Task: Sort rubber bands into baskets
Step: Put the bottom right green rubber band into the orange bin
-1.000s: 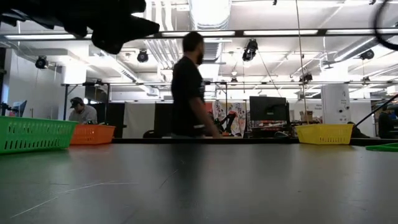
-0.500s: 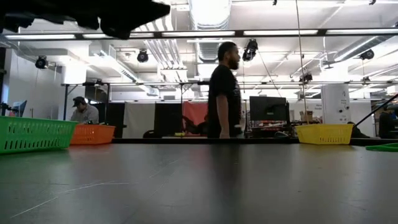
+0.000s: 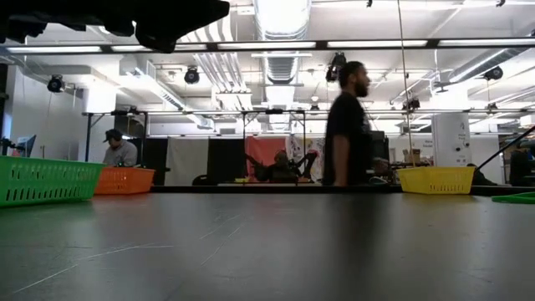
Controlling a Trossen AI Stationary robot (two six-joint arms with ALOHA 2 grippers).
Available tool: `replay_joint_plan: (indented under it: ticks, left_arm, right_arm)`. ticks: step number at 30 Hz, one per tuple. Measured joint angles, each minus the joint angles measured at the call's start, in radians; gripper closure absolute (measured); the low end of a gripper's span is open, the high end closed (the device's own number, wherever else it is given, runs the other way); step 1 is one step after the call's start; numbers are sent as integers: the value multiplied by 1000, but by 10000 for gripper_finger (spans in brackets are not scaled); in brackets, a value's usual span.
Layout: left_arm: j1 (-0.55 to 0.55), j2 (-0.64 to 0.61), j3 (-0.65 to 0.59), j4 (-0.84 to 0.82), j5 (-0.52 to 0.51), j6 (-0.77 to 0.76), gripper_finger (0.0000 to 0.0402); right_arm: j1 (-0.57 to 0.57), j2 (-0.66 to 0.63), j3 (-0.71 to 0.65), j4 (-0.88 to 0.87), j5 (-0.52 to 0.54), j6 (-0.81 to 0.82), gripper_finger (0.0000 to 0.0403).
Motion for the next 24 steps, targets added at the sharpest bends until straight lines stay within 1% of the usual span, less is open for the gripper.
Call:
replay_joint_plan:
  ticks: [3, 9, 12, 15, 17, 19, 21, 24]
  left_arm:
    - [0, 0, 0, -4, 0, -2, 173]
    - [0, 0, 0, -7, 0, -6, 173]
    - [0, 0, -1, -9, 0, -10, 173]
    - [0, 0, -1, -15, 0, -11, 173]
    - [0, 0, -1, -15, 0, -11, 173]
    - [0, 0, -1, -17, 0, -11, 173]
    - [0, 0, -1, -24, 0, -11, 173]
    - [0, 0, -1, -25, 0, -9, 173]
  right_arm:
    - [-10, -2, 7, 6, -5, -50, 386]
    - [-69, -16, 88, 9, 11, -90, 393]
    - [-105, -16, 135, 7, 93, -142, 393]
    - [-159, -15, 187, 9, 240, -261, 393]
    - [-201, -14, 225, 10, 364, -371, 393]
    - [-247, -14, 264, 11, 515, -499, 394]
    - [-291, -14, 304, 22, 689, -638, 394]
    - [-346, -9, 343, 73, 939, -838, 394]
